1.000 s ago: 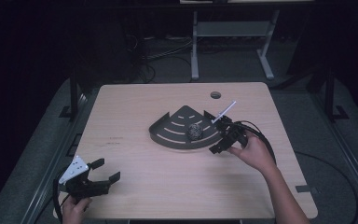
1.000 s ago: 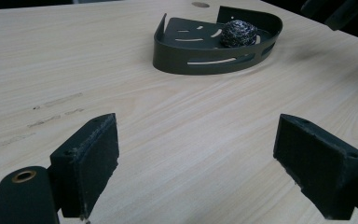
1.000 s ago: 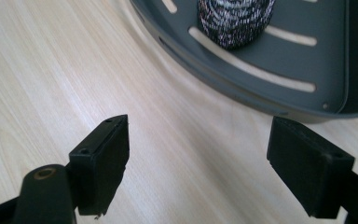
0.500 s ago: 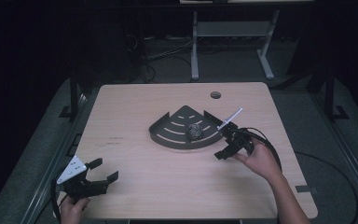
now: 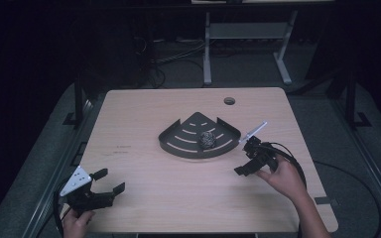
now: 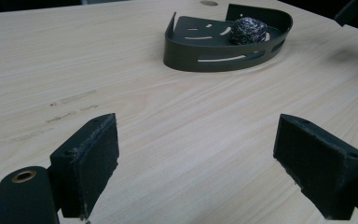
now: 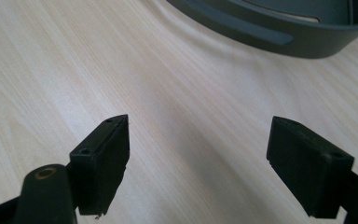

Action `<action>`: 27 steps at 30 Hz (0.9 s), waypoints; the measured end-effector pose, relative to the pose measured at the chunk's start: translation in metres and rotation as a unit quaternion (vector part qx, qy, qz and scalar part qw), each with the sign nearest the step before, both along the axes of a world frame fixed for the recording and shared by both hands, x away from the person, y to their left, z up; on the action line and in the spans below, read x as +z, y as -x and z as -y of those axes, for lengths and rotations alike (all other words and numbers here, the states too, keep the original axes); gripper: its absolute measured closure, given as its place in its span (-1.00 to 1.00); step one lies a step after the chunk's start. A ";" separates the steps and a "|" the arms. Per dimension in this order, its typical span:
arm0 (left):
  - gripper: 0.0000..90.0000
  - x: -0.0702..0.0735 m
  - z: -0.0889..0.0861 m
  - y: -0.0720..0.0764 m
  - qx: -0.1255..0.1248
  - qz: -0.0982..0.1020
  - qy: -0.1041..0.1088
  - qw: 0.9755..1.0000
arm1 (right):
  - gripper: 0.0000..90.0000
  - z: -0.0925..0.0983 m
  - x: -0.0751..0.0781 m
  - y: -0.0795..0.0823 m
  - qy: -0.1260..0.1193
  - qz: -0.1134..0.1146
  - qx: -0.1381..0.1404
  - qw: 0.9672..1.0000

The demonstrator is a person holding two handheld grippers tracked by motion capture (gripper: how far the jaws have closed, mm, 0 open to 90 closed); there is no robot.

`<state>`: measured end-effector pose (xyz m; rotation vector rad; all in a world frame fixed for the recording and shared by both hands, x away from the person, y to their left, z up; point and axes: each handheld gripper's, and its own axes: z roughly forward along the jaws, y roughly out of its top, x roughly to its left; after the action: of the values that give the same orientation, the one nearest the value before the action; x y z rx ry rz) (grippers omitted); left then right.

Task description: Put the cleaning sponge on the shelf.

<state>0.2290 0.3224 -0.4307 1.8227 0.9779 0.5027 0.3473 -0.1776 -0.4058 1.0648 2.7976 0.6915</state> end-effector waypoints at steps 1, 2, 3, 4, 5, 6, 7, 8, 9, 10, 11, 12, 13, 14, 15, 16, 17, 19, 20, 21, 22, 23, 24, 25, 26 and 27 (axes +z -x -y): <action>-0.70 0.000 0.000 0.000 -0.001 -0.001 0.000 1.000 | -0.54 0.002 -0.001 0.003 -0.004 -0.002 -0.002 1.000; -0.70 0.000 0.000 0.000 -0.001 -0.001 0.000 1.000 | -0.54 0.002 -0.001 0.003 -0.004 -0.002 -0.002 1.000; -0.70 0.000 0.000 0.001 0.000 0.000 0.000 1.000 | -0.54 0.004 -0.002 0.006 -0.002 0.000 -0.002 1.000; -0.70 0.000 0.001 0.000 -0.001 0.000 -0.001 1.000 | -0.54 0.005 -0.001 0.007 -0.004 0.000 -0.002 1.000; -0.70 0.000 0.001 0.000 -0.001 0.000 -0.004 1.000 | -0.54 0.006 -0.001 0.009 -0.005 0.001 -0.001 1.000; -0.70 0.000 0.001 0.000 -0.001 0.000 -0.004 1.000 | -0.54 0.007 -0.002 0.010 -0.004 0.003 -0.003 1.000; -0.70 0.001 0.002 0.001 -0.002 0.001 -0.004 1.000 | -0.54 0.008 -0.002 0.011 -0.005 -0.001 -0.002 1.000; -0.70 0.001 0.002 0.001 -0.002 0.001 -0.004 1.000 | -0.54 0.008 -0.002 0.011 -0.005 -0.001 -0.002 1.000; -0.70 0.001 0.002 0.002 -0.003 0.003 -0.004 1.000 | -0.54 0.011 -0.003 0.013 -0.001 0.000 -0.005 1.000; -0.70 0.001 0.002 0.002 -0.003 0.003 -0.004 1.000 | -0.54 0.011 -0.003 0.013 -0.001 0.000 -0.005 1.000; -0.70 0.001 0.002 0.002 -0.002 0.001 -0.004 1.000 | -0.54 0.012 -0.003 0.014 -0.002 -0.002 -0.005 1.000; -0.70 0.000 0.002 0.001 -0.003 0.000 -0.002 1.000 | -0.54 0.015 -0.005 0.017 -0.001 0.000 -0.009 1.000; -0.70 0.000 0.003 0.001 -0.004 0.001 -0.003 1.000 | -0.54 0.016 -0.005 0.019 0.000 0.000 -0.009 1.000; -0.70 0.000 0.003 0.001 -0.004 0.001 -0.004 1.000 | -0.54 0.018 -0.006 0.020 0.000 0.000 -0.010 1.000; -0.70 0.000 0.003 0.001 -0.005 0.000 -0.004 1.000 | -0.54 0.020 -0.007 0.022 -0.003 -0.001 -0.012 1.000; -0.70 0.000 0.003 0.001 -0.005 0.000 -0.004 1.000 | -0.54 0.020 -0.007 0.022 -0.003 -0.001 -0.012 1.000; -0.70 0.000 0.003 0.001 -0.003 -0.001 -0.002 1.000 | -0.54 0.024 -0.009 0.026 -0.003 -0.002 -0.014 1.000; -0.70 0.000 0.003 0.001 -0.004 0.001 -0.003 1.000 | -0.54 0.026 -0.011 0.028 -0.002 -0.002 -0.017 1.000; -0.70 0.001 0.003 0.002 -0.005 0.001 -0.004 1.000 | -0.54 0.028 -0.011 0.030 -0.002 0.000 -0.019 1.000; -0.70 0.001 0.003 0.002 -0.005 0.001 -0.004 1.000 | -0.54 0.028 -0.011 0.030 -0.002 0.000 -0.019 1.000; -0.70 0.001 0.003 0.002 -0.005 0.001 -0.004 1.000 | -0.54 0.029 -0.012 0.031 -0.003 0.002 -0.020 1.000; -0.70 0.001 0.003 0.002 -0.004 0.001 -0.002 1.000 | -0.54 0.031 -0.012 0.032 -0.006 -0.002 -0.023 1.000; -0.70 0.001 0.003 0.002 -0.005 0.001 -0.002 1.000 | -0.54 0.032 -0.013 0.033 -0.005 -0.002 -0.022 1.000; -0.70 0.001 0.003 0.002 -0.005 0.001 -0.003 1.000 | -0.54 0.034 -0.014 0.035 -0.001 0.000 -0.023 1.000; -0.70 0.001 0.003 0.002 -0.005 0.001 -0.003 1.000 | -0.54 0.034 -0.014 0.035 -0.001 0.000 -0.023 1.000; -0.70 0.001 0.003 0.002 -0.004 0.001 -0.002 1.000 | -0.54 0.035 -0.013 0.036 -0.002 0.000 -0.023 1.000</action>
<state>0.2268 0.3190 -0.4297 1.8285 0.9680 0.5015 0.3113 -0.2124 -0.4193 1.1264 2.7632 0.6926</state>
